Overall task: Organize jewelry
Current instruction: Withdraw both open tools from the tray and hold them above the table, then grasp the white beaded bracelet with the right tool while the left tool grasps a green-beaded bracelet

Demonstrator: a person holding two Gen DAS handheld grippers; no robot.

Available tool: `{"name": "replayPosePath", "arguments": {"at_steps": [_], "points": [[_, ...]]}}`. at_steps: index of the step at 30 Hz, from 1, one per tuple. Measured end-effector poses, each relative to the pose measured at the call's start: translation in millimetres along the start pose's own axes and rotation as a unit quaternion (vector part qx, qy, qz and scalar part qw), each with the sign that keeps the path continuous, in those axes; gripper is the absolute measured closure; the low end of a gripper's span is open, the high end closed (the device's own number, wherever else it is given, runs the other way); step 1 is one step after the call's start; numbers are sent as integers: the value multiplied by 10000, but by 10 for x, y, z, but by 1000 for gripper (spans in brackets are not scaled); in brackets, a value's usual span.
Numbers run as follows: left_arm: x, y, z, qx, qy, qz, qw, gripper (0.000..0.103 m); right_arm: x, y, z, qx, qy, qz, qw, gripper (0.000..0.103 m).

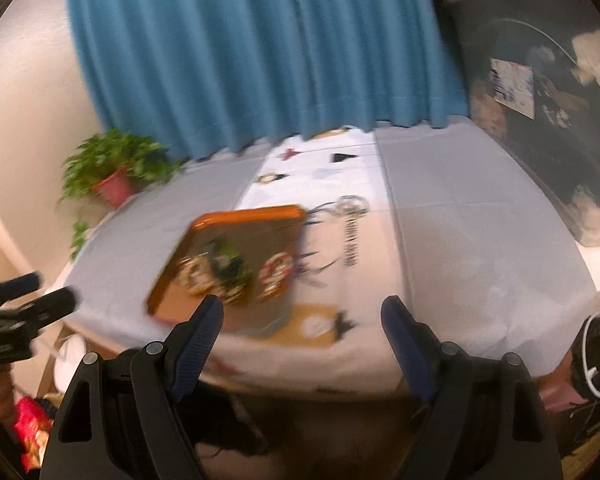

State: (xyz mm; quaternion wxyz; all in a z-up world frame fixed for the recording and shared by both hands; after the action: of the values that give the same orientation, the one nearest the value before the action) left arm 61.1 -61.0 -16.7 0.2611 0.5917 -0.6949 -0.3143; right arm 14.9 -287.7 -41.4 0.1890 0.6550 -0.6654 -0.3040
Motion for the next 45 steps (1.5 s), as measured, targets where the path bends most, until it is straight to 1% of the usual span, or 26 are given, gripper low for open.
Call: {"name": "replayPosePath", "arguments": {"at_steps": [3, 7, 8, 10, 11, 12, 16, 20, 22, 23, 24, 25, 26, 28, 30, 33, 35, 37, 38, 40, 41, 42, 43, 44, 45], "points": [[-25, -176, -116, -92, 96, -24, 9999, 1, 262, -316, -160, -65, -102, 126, 9998, 22], [-87, -418, -303, -154, 256, -90, 9995, 2, 548, -928, -446, -206, -62, 247, 9995, 22], [-96, -454, -325, -165, 277, -102, 9994, 2, 590, -1063, -501, -232, 12, 278, 9993, 24], [-130, -585, -397, -211, 337, -148, 9991, 2, 650, -1425, -631, -315, 168, 344, 9988, 36], [-140, -620, -410, -223, 350, -160, 9990, 2, 658, -1580, -671, -381, 215, 327, 9985, 45], [-157, -682, -430, -248, 372, -184, 9988, 2, 662, -1695, -697, -431, 230, 295, 9984, 48], [-209, -903, -450, -389, 422, -228, 9981, 2, 695, -2238, -826, -634, 235, 132, 9976, 50], [-225, -1068, -426, -529, 416, -260, 9974, 2, 712, -2634, -869, -821, 222, 137, 9963, 51], [-230, -1144, -415, -600, 425, -260, 9970, 2, 727, -2787, -860, -926, 284, 231, 9950, 55], [-233, -1160, -409, -614, 432, -260, 9968, 2, 725, -2872, -843, -998, 348, 255, 9941, 69], [-236, -1176, -407, -623, 439, -263, 9968, 2, 710, -2916, -824, -1047, 397, 261, 9934, 89], [-235, -1188, -409, -629, 440, -265, 9967, 2, 691, -2963, -810, -1070, 483, 214, 9929, 95], [-236, -1200, -411, -636, 433, -269, 9967, 2, 681, -2968, -813, -1038, 572, 253, 9926, 96], [-236, -1207, -411, -632, 429, -287, 9967, 2, 692, -2897, -860, -858, 644, 379, 9935, 96], [-229, -1215, -411, -643, 427, -266, 9967, 2, 748, -2736, -947, -555, 472, 315, 9968, 96], [-181, -1229, -422, -670, 405, -219, 9967, 2, 846, -2480, -1035, -316, 184, 193, 9991, 96], [-109, -1240, -445, -671, 358, -162, 9970, 2, 924, -2316, -1041, -240, 81, 200, 9995, 96], [-7, -1241, -489, -649, 307, -73, 9974, 2, 1012, -2220, -992, -322, 13, 338, 9989, 96], [45, -1240, -511, -636, 278, -30, 9976, 2, 1099, -2182, -905, -446, -49, 505, 9977, 96], [232, -1254, -603, -596, 160, 116, 9980, 2, 1231, -2175, -741, -657, -187, 635, 9956, 96], [301, -1260, -633, -581, 115, 172, 9981, 2, 1324, -2196, -624, -807, -288, 771, 9933, 94], [425, -1281, -691, -566, 34, 270, 9980, 2, 1383, -2214, -571, -865, -347, 844, 9921, 93], [568, -1315, -759, -582, -60, 355, 9977, 2, 1463, -2223, -503, -891, -458, 937, 9905, 90], [671, -1338, -807, -591, -122, 431, 9972, 2, 1533, -2216, -460, -903, -553, 1050, 9888, 75], [850, -1388, -886, -616, -243, 604, 9960, 2, 1571, -2198, -450, -873, -602, 1105, 9882, 49]]}}
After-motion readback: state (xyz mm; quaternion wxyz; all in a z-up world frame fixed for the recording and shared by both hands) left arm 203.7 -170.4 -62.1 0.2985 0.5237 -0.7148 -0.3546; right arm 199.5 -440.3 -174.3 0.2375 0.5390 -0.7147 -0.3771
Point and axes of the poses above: each gripper's, at about its wrist camera, not at the fingertips, and y roughly against the way its jaws point, x to its right, z to its underside, the point moved 8 cm from there along -y, roughly the way its jaws point, and after that the axes turned 6 degrees about y, right-handed, at the moved point
